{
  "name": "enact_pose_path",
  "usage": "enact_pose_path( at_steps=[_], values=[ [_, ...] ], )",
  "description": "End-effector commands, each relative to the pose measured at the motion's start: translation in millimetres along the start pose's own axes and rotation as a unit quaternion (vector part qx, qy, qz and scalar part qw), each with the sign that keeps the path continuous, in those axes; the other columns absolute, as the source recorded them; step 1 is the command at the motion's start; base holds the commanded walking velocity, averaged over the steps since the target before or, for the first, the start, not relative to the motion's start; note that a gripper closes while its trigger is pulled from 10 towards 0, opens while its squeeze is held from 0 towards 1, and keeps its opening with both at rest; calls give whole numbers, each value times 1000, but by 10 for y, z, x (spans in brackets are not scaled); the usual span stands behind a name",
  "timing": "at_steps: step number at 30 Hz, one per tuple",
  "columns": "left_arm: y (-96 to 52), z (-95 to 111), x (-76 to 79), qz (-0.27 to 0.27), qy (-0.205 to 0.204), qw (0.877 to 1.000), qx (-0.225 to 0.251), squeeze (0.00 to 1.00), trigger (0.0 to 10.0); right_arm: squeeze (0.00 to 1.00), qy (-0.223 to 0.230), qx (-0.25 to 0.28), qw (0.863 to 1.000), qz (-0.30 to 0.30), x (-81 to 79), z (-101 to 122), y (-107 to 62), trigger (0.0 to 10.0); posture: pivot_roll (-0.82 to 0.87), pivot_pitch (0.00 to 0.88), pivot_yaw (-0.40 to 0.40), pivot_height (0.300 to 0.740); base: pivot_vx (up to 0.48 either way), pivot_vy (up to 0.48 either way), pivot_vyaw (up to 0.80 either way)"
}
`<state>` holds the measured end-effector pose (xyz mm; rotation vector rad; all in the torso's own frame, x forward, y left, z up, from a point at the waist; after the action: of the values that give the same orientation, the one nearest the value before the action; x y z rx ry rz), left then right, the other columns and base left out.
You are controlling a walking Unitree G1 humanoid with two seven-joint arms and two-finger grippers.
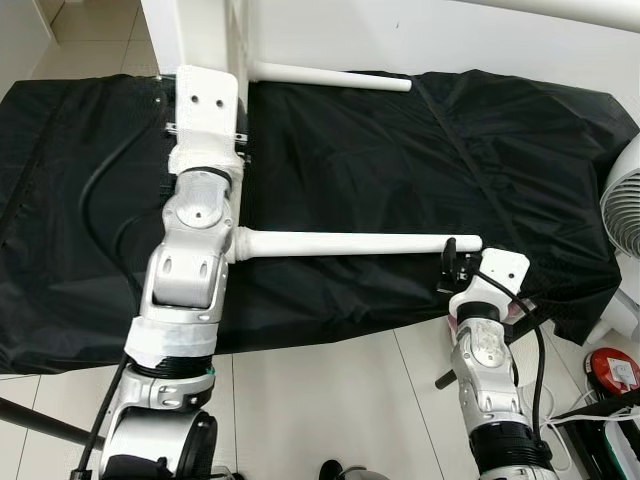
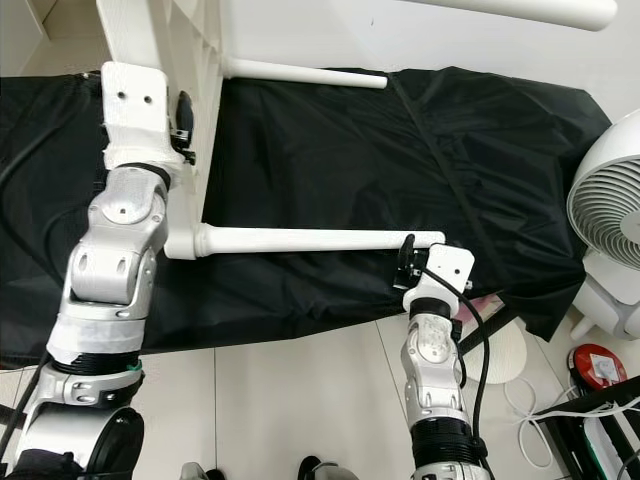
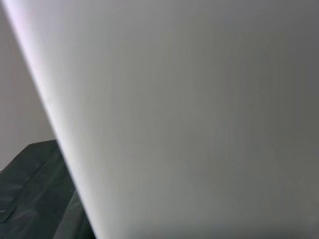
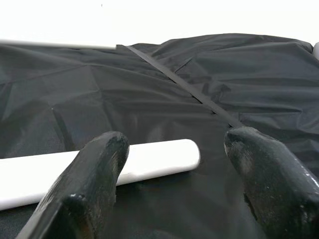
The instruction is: Building children table
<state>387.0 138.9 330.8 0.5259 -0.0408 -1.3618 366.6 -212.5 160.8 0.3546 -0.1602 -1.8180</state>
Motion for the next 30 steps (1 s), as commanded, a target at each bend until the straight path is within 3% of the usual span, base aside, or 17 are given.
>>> enact_pose_path(
  at_steps=[1, 2, 3, 8, 9, 10, 11, 12, 13, 14, 15, 16, 22, 23, 28, 29, 30],
  values=[
    [-43, 160, -732, 148, 62, 987, 26, 0, 0, 0, -6, 0, 1000, -3, 51, -11, -4, 10000, 86, 133, -34, 740, 0, 0, 0],
    [-43, 160, -732, 148, 62, 987, 26, 0, 0, 0, -6, 0, 1000, -3, 51, -11, -4, 10000, 86, 133, -34, 740, 0, 0, 0],
    [-49, 182, -834, 159, 72, 984, 29, 0, 0, 0, -7, -1, 1000, -3, 58, -18, -7, 10000, 95, 133, -32, 740, 0, 0, 0],
    [-51, 206, -870, 161, 76, 984, 32, 0, 0, 0, -6, -3, 1000, -2, 43, -33, -8, 10000, 102, 133, -34, 740, 0, 0, 0],
    [-49, 176, -820, 154, 73, 985, 29, 0, 863, 0, -4, -4, 1000, 2, 4, -42, -5, 10000, 102, 130, -33, 740, 0, 0, 0],
    [-49, 176, -820, 154, 73, 985, 29, 0, 863, 0, -4, -4, 1000, 2, 4, -42, -5, 10000, 102, 130, -33, 740, 0, 0, 0],
    [-47, 120, -734, 140, 75, 987, 21, 0, 2196, 0, -2, -3, 1000, 4, -24, -45, 0, 10000, 100, 130, -29, 740, 0, 0, 0],
    [-47, 120, -734, 140, 75, 987, 21, 0, 2196, 0, -2, -3, 1000, 4, -24, -45, 0, 10000, 100, 130, -29, 740, 0, 0, 0],
    [-47, 82, -659, 127, 79, 989, 21, 0, 0, 0, -2, -3, 1000, 5, -32, -48, 1, 10000, 101, 128, -30, 740, 0, 0, 0],
    [-43, 14, -619, 120, 71, 990, 9, 0, 7961, 0, -2, -4, 1000, 5, -26, -53, -2, 10000, 98, 129, -28, 740, 0, 0, 0],
    [-43, 14, -619, 120, 71, 990, 9, 0, 7961, 0, -2, -4, 1000, 5, -26, -53, -2, 10000, 98, 129, -28, 740, 0, 0, 0],
    [-37, -30, -591, 113, 75, 991, 2, 0, 10000, 0, -3, -4, 1000, 4, -15, -57, -7, 10000, 98, 129, -28, 740, 0, 0, 0],
    [-26, -102, -494, 92, 82, 992, -10, 0, 10000, 0, -4, -5, 1000, 4, -15, -68, -3, 10000, 96, 122, -23, 740, 0, 0, 0],
    [-24, -121, -457, 84, 76, 993, -12, 1000, 10000, 0, -4, -5, 1000, 4, -21, -67, 0, 10000, 96, 116, -22, 740, 0, 0, 0],
    [5, -174, -328, 55, 87, 995, -15, 1000, 10000, 0, -2, -3, 1000, 7, -49, -64, 10, 10000, 97, 111, -18, 740, 0, 0, 0],
    [15, -185, -322, 52, 90, 994, -15, 0, 10000, 0, -1, -2, 1000, 8, -61, -65, 14, 10000, 102, 105, -19, 740, 0, 0, 0],
    [15, -185, -322, 52, 90, 994, -15, 0, 10000, 0, -1, -2, 1000, 8, -61, -65, 14, 10000, 102, 105, -19, 740, 0, 0, 0]
  ],
)
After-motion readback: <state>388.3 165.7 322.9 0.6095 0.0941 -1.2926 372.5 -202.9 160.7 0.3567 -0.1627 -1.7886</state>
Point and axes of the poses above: a point about 5 cm out from each wrist's last joint towards the gripper, its own y axis pointing out of the wrist towards the gripper, its own z axis along the axis of the wrist's last joint, x = y × z, the point moved 6 cm from there along y, pointing out of the wrist towards the gripper, and after that the axes turned 8 degrees about y, right-handed, at the moved point
